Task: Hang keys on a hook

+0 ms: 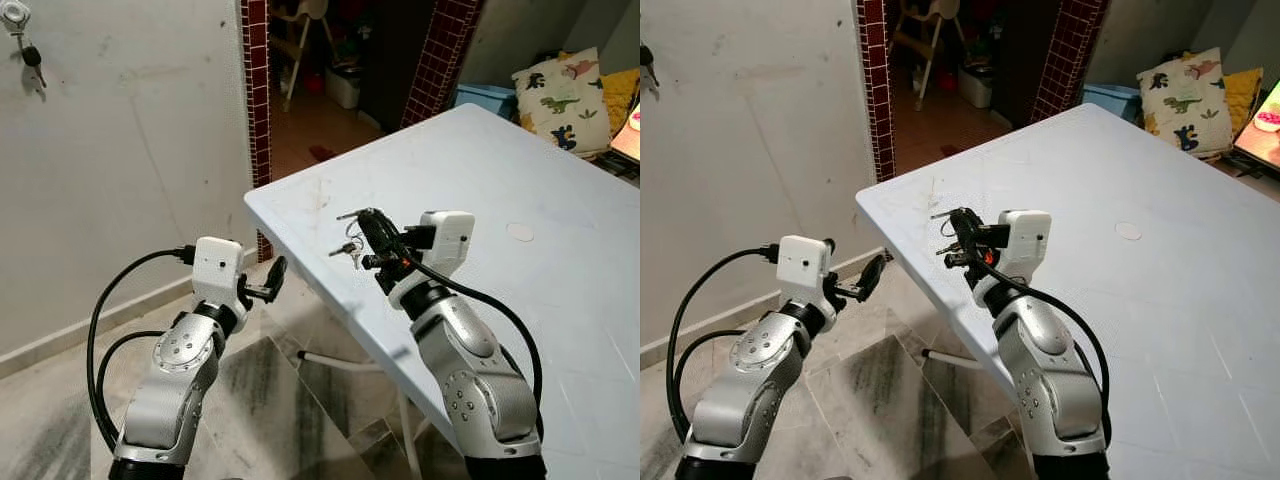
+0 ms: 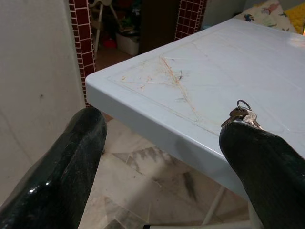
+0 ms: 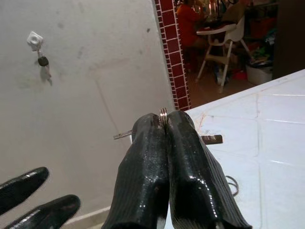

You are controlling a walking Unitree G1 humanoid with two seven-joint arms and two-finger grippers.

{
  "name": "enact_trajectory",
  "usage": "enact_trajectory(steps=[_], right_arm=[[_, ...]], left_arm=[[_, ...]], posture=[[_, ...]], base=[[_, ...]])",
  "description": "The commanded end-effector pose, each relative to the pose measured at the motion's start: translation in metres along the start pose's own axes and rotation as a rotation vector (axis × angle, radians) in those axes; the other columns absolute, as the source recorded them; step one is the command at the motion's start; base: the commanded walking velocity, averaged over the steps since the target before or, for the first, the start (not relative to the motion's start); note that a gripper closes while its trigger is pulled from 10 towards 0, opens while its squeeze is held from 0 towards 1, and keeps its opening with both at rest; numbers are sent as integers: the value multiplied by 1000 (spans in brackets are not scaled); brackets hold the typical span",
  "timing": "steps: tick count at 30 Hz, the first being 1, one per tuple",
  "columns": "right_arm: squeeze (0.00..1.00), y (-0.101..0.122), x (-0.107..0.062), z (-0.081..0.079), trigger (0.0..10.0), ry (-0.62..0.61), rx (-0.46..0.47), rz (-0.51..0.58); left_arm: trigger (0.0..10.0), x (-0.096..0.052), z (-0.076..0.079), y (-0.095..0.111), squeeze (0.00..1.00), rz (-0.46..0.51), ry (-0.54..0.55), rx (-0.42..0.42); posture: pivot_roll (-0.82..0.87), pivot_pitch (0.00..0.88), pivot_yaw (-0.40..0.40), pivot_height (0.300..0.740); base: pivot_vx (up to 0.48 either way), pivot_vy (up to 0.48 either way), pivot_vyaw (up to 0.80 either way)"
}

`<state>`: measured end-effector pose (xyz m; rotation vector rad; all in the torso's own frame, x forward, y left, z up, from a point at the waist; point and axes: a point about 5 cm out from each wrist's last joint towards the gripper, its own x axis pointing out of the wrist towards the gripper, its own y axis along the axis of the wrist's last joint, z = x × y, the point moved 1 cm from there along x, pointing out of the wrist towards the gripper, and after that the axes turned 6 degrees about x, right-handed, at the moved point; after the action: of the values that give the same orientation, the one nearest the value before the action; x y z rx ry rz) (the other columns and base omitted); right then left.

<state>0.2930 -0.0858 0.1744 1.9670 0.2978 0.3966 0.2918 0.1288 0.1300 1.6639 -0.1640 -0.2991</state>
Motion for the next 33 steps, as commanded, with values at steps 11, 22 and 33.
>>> enact_trajectory(steps=[11, 22, 33], right_arm=[[0, -12, 3, -8, 10000, 7, -35, -33], [0, -21, 0, -6, 10000, -23, -68, -57], [0, -21, -1, 1, 10000, -73, -57, -47]], left_arm=[[10000, -9, -24, -2, 0, -17, 148, 44], [10000, -11, -27, -8, 0, -50, 180, 43], [10000, -11, -27, -6, 0, -61, 162, 10]], posture=[[169, 12, -86, 740], [169, 15, -76, 740], [172, 27, -66, 740]], base=[[0, 0, 0], [0, 0, 316], [0, 27, 497]])
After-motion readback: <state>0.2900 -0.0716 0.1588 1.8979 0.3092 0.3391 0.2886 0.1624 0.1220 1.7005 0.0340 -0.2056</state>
